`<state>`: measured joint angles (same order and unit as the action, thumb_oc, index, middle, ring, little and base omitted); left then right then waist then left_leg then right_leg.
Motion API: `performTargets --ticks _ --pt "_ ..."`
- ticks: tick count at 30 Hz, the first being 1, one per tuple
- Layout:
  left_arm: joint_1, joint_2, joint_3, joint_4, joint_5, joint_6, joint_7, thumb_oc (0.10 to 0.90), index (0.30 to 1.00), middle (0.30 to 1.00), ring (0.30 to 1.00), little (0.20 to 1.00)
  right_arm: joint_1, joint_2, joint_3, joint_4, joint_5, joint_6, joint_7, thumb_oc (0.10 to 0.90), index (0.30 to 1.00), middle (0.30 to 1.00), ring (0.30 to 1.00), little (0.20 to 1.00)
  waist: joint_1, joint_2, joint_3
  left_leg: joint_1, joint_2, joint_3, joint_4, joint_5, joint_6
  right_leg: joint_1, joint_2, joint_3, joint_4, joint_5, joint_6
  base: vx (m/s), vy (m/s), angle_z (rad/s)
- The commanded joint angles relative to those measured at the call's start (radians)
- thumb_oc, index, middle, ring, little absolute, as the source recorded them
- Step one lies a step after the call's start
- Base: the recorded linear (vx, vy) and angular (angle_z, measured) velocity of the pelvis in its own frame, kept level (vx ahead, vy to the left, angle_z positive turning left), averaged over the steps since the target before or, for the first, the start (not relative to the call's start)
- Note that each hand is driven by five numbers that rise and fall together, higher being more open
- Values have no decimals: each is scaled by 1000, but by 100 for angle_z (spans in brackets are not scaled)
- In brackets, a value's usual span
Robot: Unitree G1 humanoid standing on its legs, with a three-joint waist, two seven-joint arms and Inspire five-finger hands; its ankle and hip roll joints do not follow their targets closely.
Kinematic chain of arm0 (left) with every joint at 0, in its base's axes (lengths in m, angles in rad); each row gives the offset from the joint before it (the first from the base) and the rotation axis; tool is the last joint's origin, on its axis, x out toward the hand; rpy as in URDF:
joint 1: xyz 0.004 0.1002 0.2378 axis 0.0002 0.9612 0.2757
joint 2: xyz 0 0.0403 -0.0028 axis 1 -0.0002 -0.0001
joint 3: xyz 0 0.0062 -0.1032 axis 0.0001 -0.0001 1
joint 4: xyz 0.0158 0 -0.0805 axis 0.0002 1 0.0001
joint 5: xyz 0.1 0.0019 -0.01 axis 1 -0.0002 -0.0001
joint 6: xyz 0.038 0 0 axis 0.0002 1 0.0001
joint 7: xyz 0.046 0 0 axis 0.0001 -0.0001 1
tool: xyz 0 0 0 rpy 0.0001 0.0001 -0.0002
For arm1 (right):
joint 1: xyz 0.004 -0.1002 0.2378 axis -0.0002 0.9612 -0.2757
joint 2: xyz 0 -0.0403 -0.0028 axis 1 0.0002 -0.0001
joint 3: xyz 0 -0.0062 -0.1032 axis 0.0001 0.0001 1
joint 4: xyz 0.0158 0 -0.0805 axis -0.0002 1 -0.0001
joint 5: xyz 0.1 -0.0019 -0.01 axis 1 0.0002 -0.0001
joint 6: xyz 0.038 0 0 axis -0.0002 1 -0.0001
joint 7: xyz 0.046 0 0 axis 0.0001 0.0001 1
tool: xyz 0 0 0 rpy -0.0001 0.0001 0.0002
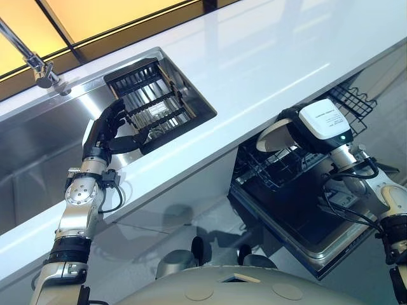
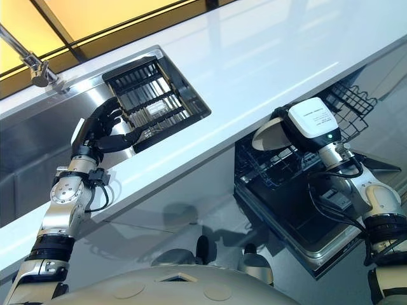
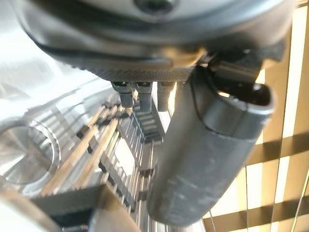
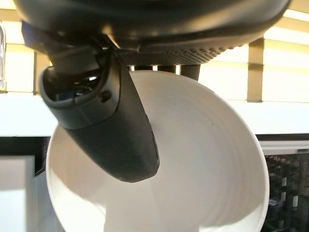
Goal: Pick up plates and place into dishwasher.
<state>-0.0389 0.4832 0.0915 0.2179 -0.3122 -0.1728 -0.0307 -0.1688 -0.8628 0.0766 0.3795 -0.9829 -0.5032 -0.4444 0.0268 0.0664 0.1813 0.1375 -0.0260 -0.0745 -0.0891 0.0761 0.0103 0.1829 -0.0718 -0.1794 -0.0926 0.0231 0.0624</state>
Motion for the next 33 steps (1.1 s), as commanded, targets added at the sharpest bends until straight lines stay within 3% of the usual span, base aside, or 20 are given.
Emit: performTargets --ticks 1,8,14,26,31,33 --pt "-24 58 18 19 2 -88 4 800 900 900 900 900 -125 -74 -107 -49 66 -10 -91 100 300 300 300 200 29 -17 -53 2 -25 5 23 -98 0 -75 55 -7 145 -127 6 -18 -8 3" --pt "-14 46 25 26 2 -94 -9 800 900 900 900 900 -92 -55 -128 -46 28 -61 -110 100 300 300 300 200 29 -17 -53 -6 -24 6 27 -96 -1 -80 53 -10 145 -126 8 0 0 0" --pt "-13 40 17 23 1 -98 -13 800 900 900 900 900 -69 -45 -106 -21 38 -83 -30 100 300 300 300 200 28 -14 -45 -14 -23 6 32 -91 -3 -87 50 -10 149 -123 8 0 0 0" --pt "2 59 2 2 -29 -97 3 800 900 900 900 900 -21 -70 -26 66 235 60 423 100 300 300 300 200 25 -19 -6 -42 -17 17 57 -77 -12 -108 40 -19 162 -106 7 -3 1 1" --pt "3 71 -12 -10 -43 -93 16 800 900 900 900 900 -20 -72 8 75 262 228 553 100 300 300 300 200 24 -24 7 -53 -15 22 70 -76 -12 -119 38 -18 170 -103 6 -2 -1 1" --pt "5 74 -13 -15 -47 -90 16 800 900 900 900 900 -15 -73 10 83 271 248 586 100 300 300 300 200 24 -25 10 -56 -13 24 72 -75 -13 -121 38 -19 172 -102 7 0 0 0"
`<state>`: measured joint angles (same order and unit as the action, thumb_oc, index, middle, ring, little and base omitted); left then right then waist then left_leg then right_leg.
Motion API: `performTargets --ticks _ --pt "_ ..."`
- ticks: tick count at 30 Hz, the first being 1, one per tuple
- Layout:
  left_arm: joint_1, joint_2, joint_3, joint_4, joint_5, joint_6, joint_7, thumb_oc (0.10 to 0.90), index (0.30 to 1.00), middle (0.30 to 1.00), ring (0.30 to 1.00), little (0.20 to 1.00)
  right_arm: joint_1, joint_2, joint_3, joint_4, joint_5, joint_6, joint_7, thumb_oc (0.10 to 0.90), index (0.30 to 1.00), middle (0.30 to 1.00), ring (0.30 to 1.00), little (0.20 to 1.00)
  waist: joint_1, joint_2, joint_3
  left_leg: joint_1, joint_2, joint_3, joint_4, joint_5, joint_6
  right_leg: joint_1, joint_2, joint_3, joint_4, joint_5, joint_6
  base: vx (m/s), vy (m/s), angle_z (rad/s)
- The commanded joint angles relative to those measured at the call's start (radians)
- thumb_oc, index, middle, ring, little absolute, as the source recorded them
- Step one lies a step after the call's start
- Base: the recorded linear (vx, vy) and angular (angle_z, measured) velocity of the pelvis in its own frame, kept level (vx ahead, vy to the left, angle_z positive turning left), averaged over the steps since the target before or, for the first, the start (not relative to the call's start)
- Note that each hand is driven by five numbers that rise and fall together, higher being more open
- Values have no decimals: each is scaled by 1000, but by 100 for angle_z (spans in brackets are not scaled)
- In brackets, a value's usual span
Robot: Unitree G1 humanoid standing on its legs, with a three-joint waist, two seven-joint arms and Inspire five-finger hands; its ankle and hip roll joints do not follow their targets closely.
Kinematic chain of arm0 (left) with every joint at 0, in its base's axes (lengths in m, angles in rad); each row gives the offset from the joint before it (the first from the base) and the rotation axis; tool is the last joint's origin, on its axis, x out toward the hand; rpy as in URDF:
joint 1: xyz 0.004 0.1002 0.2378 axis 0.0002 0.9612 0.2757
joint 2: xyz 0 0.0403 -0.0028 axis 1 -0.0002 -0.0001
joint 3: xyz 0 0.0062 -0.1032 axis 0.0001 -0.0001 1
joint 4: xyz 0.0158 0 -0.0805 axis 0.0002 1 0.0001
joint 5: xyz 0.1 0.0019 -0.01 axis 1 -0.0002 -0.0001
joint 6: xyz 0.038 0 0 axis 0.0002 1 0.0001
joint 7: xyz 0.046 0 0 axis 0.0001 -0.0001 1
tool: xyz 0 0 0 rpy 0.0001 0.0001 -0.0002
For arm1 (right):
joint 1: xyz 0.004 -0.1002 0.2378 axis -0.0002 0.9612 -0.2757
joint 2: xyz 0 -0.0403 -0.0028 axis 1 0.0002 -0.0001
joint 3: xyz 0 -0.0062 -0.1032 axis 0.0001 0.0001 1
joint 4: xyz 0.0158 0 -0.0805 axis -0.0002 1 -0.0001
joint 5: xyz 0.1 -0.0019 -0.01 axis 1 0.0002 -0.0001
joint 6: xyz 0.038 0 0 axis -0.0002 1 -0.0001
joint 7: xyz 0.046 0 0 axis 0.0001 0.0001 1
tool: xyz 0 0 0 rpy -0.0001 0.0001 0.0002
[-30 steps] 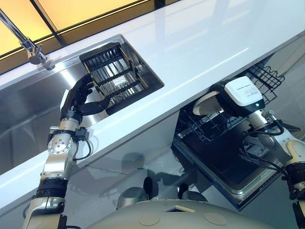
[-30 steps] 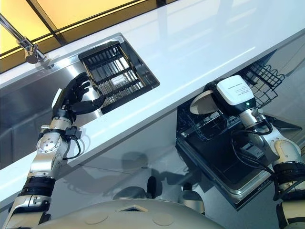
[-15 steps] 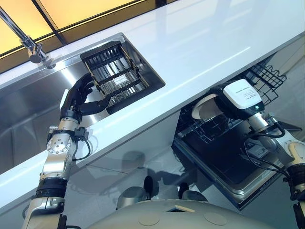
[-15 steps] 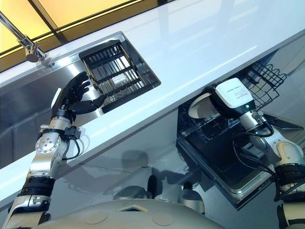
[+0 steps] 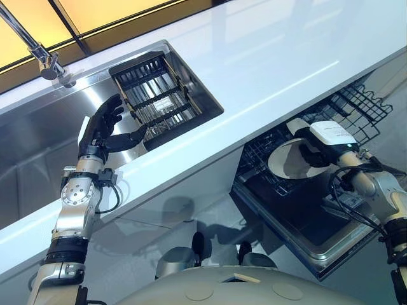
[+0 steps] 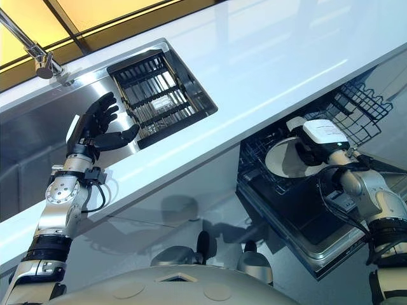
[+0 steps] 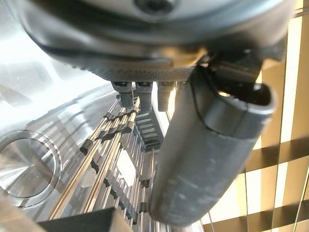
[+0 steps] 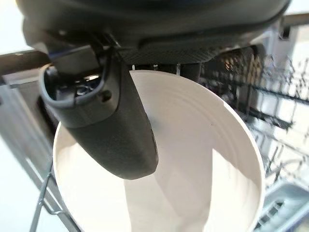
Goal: Pick up plates and place into dishwasher.
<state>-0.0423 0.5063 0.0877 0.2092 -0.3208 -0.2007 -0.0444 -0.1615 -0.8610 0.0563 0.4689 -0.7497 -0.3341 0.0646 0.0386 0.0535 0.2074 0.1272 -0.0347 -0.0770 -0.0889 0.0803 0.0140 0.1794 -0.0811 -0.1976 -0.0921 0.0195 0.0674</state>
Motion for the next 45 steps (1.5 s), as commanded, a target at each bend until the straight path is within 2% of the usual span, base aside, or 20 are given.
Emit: performTargets --ticks 1,4,6,8,9,11,12,18,22,24,27,28,34,39,45 --pt "8 54 -13 -10 -42 -61 34 800 900 900 900 900 -20 -74 33 -8 33 114 105 100 300 300 300 200 11 -13 -13 -47 -5 27 74 -78 -16 -120 47 0 174 -98 2 0 0 0" --pt "5 57 -17 -16 -46 -55 39 800 900 900 900 900 -24 -76 44 -3 33 139 152 100 300 300 300 200 10 -14 -9 -51 -3 30 76 -76 -17 -123 47 0 177 -96 2 0 0 0" --pt "6 65 -18 -18 -55 -52 40 800 900 900 900 900 -22 -75 48 -7 29 182 199 100 300 300 300 200 9 -15 -8 -52 -3 31 78 -76 -17 -126 48 2 179 -96 1 0 0 0" --pt "1 74 -22 -16 -61 -51 46 800 900 900 900 900 -28 -79 58 -5 21 274 265 100 300 300 300 200 8 -16 -4 -55 -2 33 81 -75 -17 -128 48 2 181 -97 0 0 0 0" --pt "0 76 -23 -15 -62 -51 47 800 900 900 900 900 -29 -79 60 -5 15 284 273 100 300 300 300 200 8 -17 -4 -56 -2 34 81 -75 -18 -128 48 2 181 -97 0 0 0 0" --pt "-5 86 -26 -18 -69 -46 53 800 900 900 900 900 -39 -93 71 12 -21 374 336 100 300 300 300 200 7 -19 0 -55 1 37 81 -74 -18 -128 48 2 183 -96 1 0 0 0" --pt "-7 91 -25 -20 -73 -43 54 800 900 900 900 900 -45 -99 76 16 -16 388 362 100 300 300 300 200 7 -20 0 -55 1 38 80 -73 -19 -128 48 1 183 -96 1 0 0 0" --pt "-11 106 -30 -19 -87 -37 68 800 900 900 900 900 -56 -78 75 1 113 602 527 100 300 300 300 200 5 -28 -1 -49 2 40 78 -72 -20 -126 51 1 187 -99 -2 0 0 0" --pt "-19 106 -36 -11 -91 -37 72 800 900 900 900 900 -67 -56 86 -7 123 641 534 100 300 300 300 200 5 -31 -3 -45 3 42 77 -73 -20 -122 52 2 185 -98 -2 0 0 0" --pt "-29 103 -47 -3 -94 -39 80 800 900 900 900 900 -98 -30 112 -38 85 693 581 100 300 300 300 200 6 -32 -7 -45 2 40 79 -75 -18 -120 55 6 182 -98 -4 -6 -4 -2" --pt "-44 100 -65 7 -103 -39 90 800 900 900 900 900 -143 -1 157 -66 93 752 608 100 300 300 300 200 8 -33 -11 -43 1 39 77 -75 -19 -117 57 9 177 -97 -5 -8 4 -4" --pt "-54 95 -77 17 -105 -40 94 800 900 900 900 900 -173 16 183 -77 113 791 613 100 300 300 300 200 10 -32 -14 -41 1 38 76 -75 -19 -115 58 8 175 -97 -6 -5 17 -4" --pt "-71 79 -103 39 -100 -43 95 800 900 900 900 900 -226 72 231 -105 190 857 576 100 300 300 300 200 15 -30 -24 -33 -2 35 68 -74 -18 -104 59 9 168 -99 -8 0 10 -2" --pt "-69 55 -121 40 -86 -31 111 800 900 900 900 900 -230 134 235 -159 336 861 395 100 300 300 300 200 18 -25 -29 -25 -5 29 71 -79 -15 -97 56 14 166 -96 -8 21 20 -2" --pt "-61 21 -137 34 -69 -30 131 800 900 900 900 900 -217 190 228 -221 352 853 276 100 300 300 300 200 15 -17 -27 -25 -10 24 73 -81 -9 -101 55 27 168 -90 -6 1 20 0"
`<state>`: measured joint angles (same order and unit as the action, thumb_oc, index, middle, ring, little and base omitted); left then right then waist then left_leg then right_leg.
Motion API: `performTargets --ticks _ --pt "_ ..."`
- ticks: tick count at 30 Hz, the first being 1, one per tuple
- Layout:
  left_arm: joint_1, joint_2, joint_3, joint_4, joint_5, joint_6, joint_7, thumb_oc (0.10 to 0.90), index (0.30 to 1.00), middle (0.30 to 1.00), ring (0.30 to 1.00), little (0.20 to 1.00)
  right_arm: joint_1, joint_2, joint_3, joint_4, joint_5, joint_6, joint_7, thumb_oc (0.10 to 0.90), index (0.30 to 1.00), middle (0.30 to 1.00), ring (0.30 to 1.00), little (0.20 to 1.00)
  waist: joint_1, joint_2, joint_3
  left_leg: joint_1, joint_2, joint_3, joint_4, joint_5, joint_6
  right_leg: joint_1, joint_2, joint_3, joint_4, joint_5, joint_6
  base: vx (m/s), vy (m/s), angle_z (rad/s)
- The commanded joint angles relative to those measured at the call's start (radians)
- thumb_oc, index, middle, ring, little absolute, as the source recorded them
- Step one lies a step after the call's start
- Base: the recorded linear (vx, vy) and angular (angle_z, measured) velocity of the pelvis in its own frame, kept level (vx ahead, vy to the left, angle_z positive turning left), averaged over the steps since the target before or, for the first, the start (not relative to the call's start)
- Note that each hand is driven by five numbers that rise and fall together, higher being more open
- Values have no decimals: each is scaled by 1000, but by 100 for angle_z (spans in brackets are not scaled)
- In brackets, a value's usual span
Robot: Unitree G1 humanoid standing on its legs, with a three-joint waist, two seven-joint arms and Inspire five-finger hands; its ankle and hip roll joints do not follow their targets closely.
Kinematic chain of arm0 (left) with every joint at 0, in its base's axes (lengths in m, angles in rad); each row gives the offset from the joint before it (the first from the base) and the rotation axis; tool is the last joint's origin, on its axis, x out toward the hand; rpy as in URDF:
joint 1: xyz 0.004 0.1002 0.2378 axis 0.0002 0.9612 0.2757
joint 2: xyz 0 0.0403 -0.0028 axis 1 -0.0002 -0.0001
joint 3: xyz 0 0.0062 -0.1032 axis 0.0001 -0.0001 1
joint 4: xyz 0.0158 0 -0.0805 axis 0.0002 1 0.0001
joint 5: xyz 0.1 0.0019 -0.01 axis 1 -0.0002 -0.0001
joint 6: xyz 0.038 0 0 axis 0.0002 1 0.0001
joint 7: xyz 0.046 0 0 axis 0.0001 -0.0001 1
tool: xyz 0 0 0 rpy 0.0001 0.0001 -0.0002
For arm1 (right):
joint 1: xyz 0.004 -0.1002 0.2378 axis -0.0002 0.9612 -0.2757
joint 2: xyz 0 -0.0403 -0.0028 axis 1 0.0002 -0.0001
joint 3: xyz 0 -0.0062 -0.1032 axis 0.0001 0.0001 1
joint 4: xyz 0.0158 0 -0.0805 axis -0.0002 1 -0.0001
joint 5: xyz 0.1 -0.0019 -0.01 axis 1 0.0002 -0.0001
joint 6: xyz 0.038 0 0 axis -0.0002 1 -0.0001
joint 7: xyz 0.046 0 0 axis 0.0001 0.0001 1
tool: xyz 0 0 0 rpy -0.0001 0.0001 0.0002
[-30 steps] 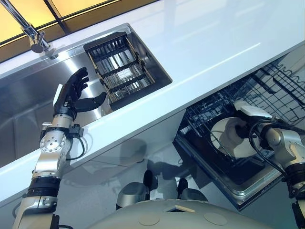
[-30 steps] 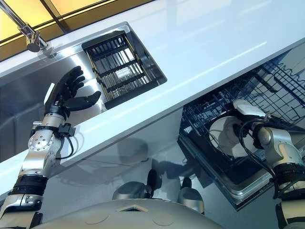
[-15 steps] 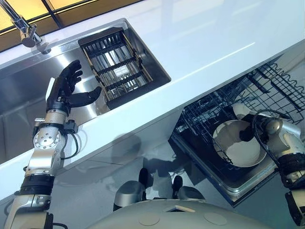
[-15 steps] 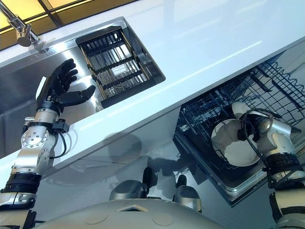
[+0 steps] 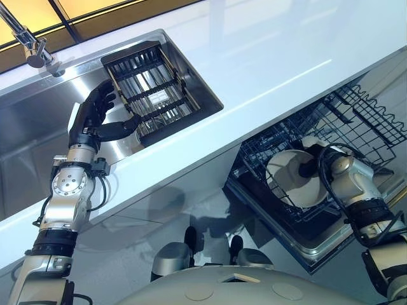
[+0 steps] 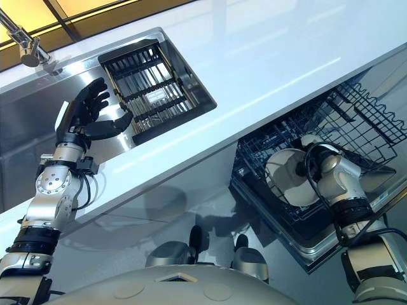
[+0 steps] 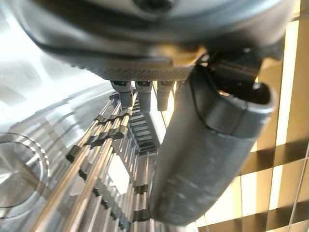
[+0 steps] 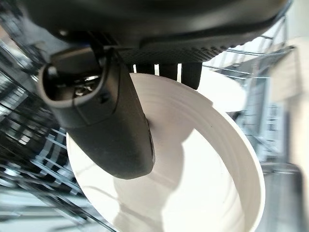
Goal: Pick up plates and place into dishwasher.
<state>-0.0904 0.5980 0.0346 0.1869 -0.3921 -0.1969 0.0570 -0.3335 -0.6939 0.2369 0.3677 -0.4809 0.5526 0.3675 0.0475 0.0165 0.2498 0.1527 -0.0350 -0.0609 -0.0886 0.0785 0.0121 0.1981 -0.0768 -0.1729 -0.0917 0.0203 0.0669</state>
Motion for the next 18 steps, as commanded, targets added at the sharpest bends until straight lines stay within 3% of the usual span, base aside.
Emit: performTargets --ticks 1,2,3,8,18 --pt "-12 -75 -86 54 5 -33 32 800 900 900 900 900 -43 28 47 -123 73 -36 -39 342 507 507 507 442 7 21 -70 -50 -10 8 73 -80 -6 -120 50 3 168 -91 -5 0 0 0" --pt "-10 -78 -87 54 6 -34 32 800 900 900 900 900 -44 32 50 -125 50 -33 -35 342 507 507 507 442 7 22 -70 -51 -11 8 74 -81 -5 -122 50 5 169 -91 -5 0 0 0" --pt "-8 -84 -89 52 10 -34 34 800 900 900 900 900 -42 37 51 -128 37 -26 -22 800 900 900 900 900 7 22 -71 -51 -11 8 73 -81 -5 -123 50 5 169 -91 -4 0 0 0" --pt "-9 -93 -96 40 15 -26 51 800 900 900 900 900 -40 41 65 -138 -5 -32 -4 800 900 900 900 900 8 23 -73 -51 -12 7 71 -81 -3 -126 48 6 174 -92 -3 0 0 0" --pt "-13 -91 -97 43 14 -25 49 800 900 900 900 900 -53 45 77 -148 66 -45 -54 800 900 900 900 900 13 21 -75 -51 -16 -2 79 -83 0 -131 46 6 197 -101 -5 -5 4 1"
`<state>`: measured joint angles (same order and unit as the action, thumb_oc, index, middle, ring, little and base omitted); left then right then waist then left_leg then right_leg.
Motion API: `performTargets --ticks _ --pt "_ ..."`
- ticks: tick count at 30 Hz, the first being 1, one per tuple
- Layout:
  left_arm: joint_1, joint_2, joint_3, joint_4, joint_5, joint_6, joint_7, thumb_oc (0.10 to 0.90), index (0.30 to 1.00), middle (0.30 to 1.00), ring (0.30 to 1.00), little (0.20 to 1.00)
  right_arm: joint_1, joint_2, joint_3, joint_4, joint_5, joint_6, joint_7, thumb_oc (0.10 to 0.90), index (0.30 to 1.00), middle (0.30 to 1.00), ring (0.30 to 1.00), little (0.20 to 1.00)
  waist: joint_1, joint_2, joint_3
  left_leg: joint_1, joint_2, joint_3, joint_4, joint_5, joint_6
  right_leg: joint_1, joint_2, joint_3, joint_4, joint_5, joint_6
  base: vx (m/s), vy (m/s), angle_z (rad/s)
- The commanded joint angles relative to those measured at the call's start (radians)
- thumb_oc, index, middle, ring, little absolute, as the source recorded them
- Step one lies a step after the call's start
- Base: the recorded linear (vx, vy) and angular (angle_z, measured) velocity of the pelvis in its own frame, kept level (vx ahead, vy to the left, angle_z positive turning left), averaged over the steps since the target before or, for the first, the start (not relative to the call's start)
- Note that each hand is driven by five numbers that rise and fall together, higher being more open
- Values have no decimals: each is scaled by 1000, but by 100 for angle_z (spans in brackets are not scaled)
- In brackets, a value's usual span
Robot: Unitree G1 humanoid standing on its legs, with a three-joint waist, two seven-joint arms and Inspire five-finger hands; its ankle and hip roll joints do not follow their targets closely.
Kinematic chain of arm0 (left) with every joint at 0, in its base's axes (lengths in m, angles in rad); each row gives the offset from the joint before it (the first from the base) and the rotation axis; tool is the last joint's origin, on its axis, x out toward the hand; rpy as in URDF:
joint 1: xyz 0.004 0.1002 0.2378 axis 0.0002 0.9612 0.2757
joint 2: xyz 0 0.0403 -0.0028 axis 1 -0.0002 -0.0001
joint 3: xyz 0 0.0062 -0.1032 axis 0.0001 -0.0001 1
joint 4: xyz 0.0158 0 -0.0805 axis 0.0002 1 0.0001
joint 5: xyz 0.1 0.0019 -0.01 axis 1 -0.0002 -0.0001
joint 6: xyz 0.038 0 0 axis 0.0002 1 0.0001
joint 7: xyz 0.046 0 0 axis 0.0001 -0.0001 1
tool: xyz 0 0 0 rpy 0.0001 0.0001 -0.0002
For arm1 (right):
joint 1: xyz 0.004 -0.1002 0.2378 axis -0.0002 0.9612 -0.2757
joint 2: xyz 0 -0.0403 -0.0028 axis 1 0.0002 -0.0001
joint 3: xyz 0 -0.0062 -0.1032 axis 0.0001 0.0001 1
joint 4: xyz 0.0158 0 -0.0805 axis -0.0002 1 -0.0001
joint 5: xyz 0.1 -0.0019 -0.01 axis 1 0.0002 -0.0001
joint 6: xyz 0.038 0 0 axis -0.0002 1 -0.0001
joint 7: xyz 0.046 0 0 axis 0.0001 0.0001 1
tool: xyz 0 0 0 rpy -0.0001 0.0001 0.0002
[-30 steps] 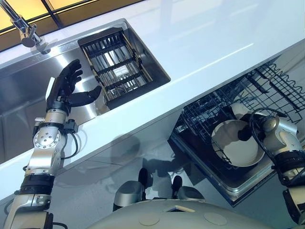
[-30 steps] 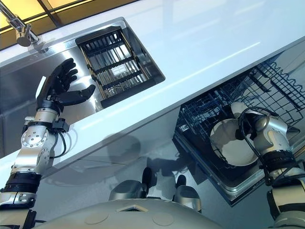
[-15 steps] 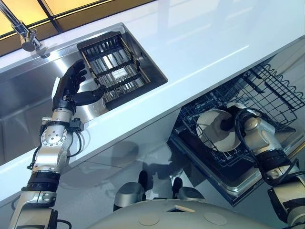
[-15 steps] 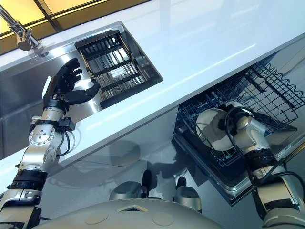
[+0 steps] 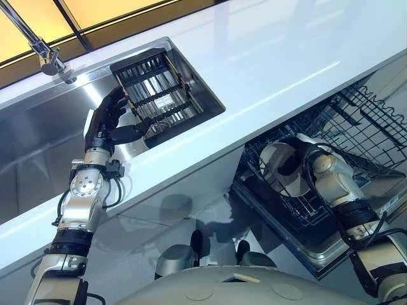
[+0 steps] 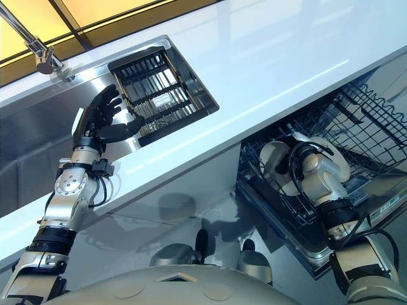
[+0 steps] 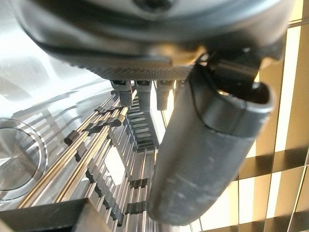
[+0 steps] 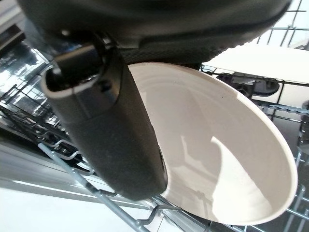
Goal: Pick up plates and place into dishwasher.
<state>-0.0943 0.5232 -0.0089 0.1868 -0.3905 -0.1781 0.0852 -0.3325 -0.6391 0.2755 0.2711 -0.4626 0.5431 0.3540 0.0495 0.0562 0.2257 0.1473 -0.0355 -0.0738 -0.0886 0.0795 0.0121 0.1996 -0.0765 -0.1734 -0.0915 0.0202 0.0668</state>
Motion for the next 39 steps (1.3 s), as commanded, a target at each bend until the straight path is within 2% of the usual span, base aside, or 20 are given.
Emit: performTargets --ticks 1,9,13,15,18,19,20,21,22,29,34,37,39 --pt "-9 -16 -53 44 12 -45 21 800 900 900 900 900 -54 -10 38 -52 57 -39 -48 800 900 900 900 900 12 -19 -51 -45 -15 10 79 -84 0 -132 46 7 197 -101 -5 0 0 0" --pt "0 -23 -41 31 31 -39 32 800 900 900 900 900 -19 -1 -39 -119 253 -82 -270 800 900 900 900 900 6 -21 -55 -36 -18 8 74 -89 3 -129 49 12 197 -101 -3 0 0 0" --pt "13 -29 -26 23 40 -44 38 800 900 900 900 900 17 9 -102 -169 384 -141 -400 800 900 900 900 900 -1 -19 -58 -35 -17 12 72 -95 6 -133 50 19 197 -103 -2 0 0 0" --pt "33 -44 -2 16 58 -51 35 800 900 900 900 900 60 40 -172 -209 442 -249 -506 800 900 900 900 900 -8 -17 -62 -32 -17 16 70 -100 10 -133 52 27 196 -106 0 0 0 0" --pt "69 -63 38 -13 85 -45 31 800 900 900 900 900 150 86 -271 -261 495 -394 -566 800 900 900 900 900 -19 -10 -68 -29 -16 20 67 -106 16 -135 54 37 194 -109 2 -14 -1 -3" --pt "82 -65 48 -22 89 -44 30 800 900 900 900 900 179 99 -297 -272 506 -422 -576 800 900 900 900 900 -22 -8 -71 -28 -15 23 65 -107 16 -136 55 39 195 -110 3 -19 -2 -3" --pt "98 -72 71 -25 94 -50 22 800 900 900 900 900 217 119 -336 -273 516 -486 -589 800 900 900 900 900 -28 -5 -73 -25 -14 27 63 -110 18 -137 56 43 194 -112 4 0 0 0" --pt "105 -75 81 -27 98 -52 19 800 900 900 900 900 232 127 -352 -276 519 -510 -592 800 900 900 900 900 -31 -4 -73 -25 -14 29 62 -110 19 -137 56 44 194 -112 5 -16 -2 -4" --pt "123 -82 106 -32 106 -57 11 800 900 900 900 900 265 152 -392 -277 513 -564 -594 800 900 900 900 900 -39 -1 -76 -24 -13 35 61 -113 20 -139 57 46 193 -114 7 -18 -3 -10" --pt "183 -72 219 -27 95 -79 -31 800 900 900 900 900 359 180 -583 -190 738 -734 -522 800 900 900 900 900 -73 6 -81 -17 -11 64 52 -125 18 -143 54 57 182 -119 13 -2 -18 -15" --pt "176 -57 247 11 71 -90 -48 800 900 900 900 900 359 194 -642 -122 927 -817 -523 800 900 900 900 900 -90 16 -79 -17 -13 81 60 -136 19 -153 50 65 192 -126 15 21 -38 -13" --pt "163 -40 247 33 52 -95 -49 800 900 900 900 900 349 195 -646 -83 956 -872 -564 800 900 900 900 900 -96 24 -76 -19 -16 89 73 -145 21 -158 48 71 200 -131 13 34 -31 -11" --pt "155 -31 247 44 41 -95 -49 800 900 900 900 900 340 195 -651 -62 986 -876 -570 800 900 900 900 900 -99 29 -76 -21 -19 92 80 -151 23 -162 46 75 205 -134 12 45 -21 -12"
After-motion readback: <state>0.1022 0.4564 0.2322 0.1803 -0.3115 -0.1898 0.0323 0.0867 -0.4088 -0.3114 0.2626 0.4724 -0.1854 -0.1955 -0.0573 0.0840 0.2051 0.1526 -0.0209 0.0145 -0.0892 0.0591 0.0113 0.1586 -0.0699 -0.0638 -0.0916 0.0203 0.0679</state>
